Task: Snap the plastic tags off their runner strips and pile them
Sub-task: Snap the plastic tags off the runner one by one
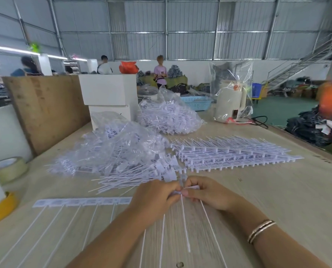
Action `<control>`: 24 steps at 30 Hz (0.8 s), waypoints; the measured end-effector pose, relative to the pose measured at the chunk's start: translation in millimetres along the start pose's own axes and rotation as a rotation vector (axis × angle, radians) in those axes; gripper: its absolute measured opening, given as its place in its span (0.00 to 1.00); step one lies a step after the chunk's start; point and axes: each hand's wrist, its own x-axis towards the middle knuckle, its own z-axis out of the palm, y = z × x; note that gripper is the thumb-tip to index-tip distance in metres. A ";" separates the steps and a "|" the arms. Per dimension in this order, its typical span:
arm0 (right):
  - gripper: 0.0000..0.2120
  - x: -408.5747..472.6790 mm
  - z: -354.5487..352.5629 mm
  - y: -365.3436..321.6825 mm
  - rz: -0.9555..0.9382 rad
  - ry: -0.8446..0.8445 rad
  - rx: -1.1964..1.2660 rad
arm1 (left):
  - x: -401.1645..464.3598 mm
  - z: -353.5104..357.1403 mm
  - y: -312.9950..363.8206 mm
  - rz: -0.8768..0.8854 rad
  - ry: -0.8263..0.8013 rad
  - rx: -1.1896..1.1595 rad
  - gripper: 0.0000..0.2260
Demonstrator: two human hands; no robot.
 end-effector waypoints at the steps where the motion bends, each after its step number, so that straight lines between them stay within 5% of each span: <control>1: 0.11 -0.1 0.0 -0.4 -0.010 0.013 -0.007 | 0.3 0.3 -0.6 -0.002 0.001 -0.008 0.10; 24: 0.09 4.7 8.8 -1.2 -0.127 0.251 0.089 | 7.0 3.1 -0.6 -0.171 0.053 -0.455 0.08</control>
